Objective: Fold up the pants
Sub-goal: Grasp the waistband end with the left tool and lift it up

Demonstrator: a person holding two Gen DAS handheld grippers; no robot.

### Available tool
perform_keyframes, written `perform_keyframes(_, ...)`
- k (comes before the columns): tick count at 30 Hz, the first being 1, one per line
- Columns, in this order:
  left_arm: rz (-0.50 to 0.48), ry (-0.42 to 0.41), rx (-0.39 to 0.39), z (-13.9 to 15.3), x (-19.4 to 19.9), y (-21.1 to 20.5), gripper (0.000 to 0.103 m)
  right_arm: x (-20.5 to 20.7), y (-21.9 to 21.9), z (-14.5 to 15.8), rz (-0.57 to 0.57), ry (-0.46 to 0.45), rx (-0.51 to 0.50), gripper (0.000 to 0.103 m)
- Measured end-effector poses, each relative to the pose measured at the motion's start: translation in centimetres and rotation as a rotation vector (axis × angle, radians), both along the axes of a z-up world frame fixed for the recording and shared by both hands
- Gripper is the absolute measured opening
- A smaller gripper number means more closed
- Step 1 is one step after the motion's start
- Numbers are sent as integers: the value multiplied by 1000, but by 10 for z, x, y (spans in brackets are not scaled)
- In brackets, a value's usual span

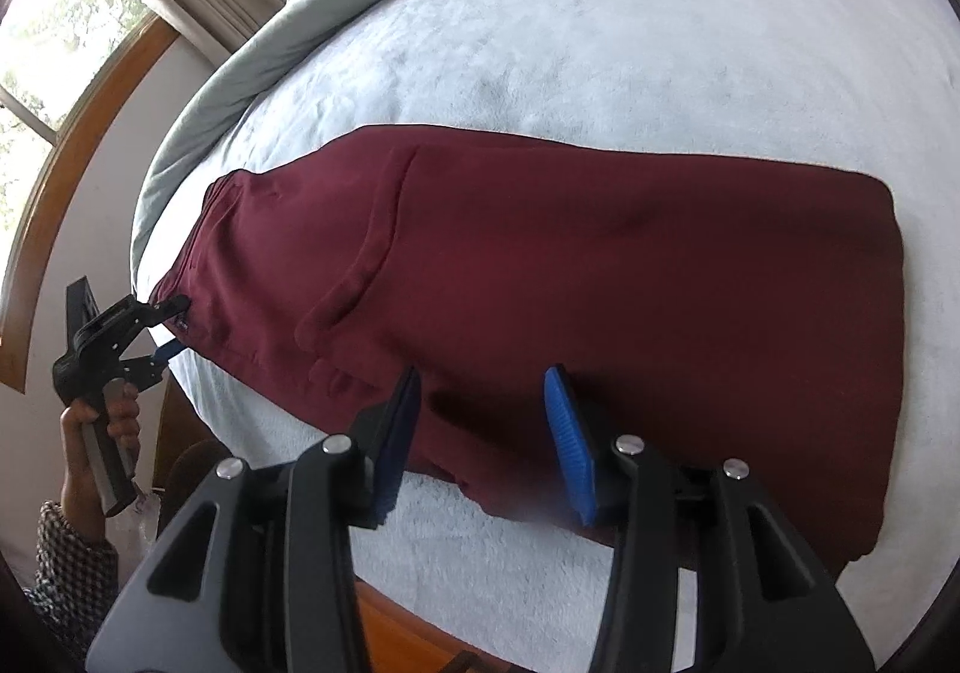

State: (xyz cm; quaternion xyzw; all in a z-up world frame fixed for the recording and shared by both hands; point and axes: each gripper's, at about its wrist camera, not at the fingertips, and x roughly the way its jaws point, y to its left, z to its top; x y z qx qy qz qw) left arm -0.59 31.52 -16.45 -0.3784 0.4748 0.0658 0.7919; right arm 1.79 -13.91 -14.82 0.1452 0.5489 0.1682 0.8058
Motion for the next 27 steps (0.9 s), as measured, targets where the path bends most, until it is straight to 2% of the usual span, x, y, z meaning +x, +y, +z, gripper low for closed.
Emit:
perform_keyframes(3, 37, -31, -51, 0, 2, 8, 61, 1, -1, -2, 2, 5, 2, 44)
perform_keyframes(5, 43, -44, -51, 4, 3, 7, 58, 1, -1, -3, 5, 7, -1, 44)
perform_keyframes(7, 25, -102, -50, 13, 1, 3, 46, 1, -1, -5, 2, 10, -2, 45)
perform_keyframes(10, -14, -189, -32, 31, 1, -6, 37, 0, 0, -5, 7, 6, -7, 46)
perform_keyframes(14, -19, -160, -1, 25, 11, -7, 37, -1, 0, -5, 0, 10, 6, 46)
perform_keyframes(17, -5, -96, -11, 8, 17, -3, 48, -1, -2, -5, 3, 10, 16, 46)
perform_keyframes(19, 13, -78, -39, 2, 23, 0, 52, -1, -3, -5, 2, 12, 23, 46)
perform_keyframes(24, 95, -100, -148, 0, 22, 15, 52, -1, -4, -7, 12, 11, 27, 46)
perform_keyframes(27, 108, -121, -157, 4, 20, 19, 52, -1, -4, -8, 11, 11, 32, 46)
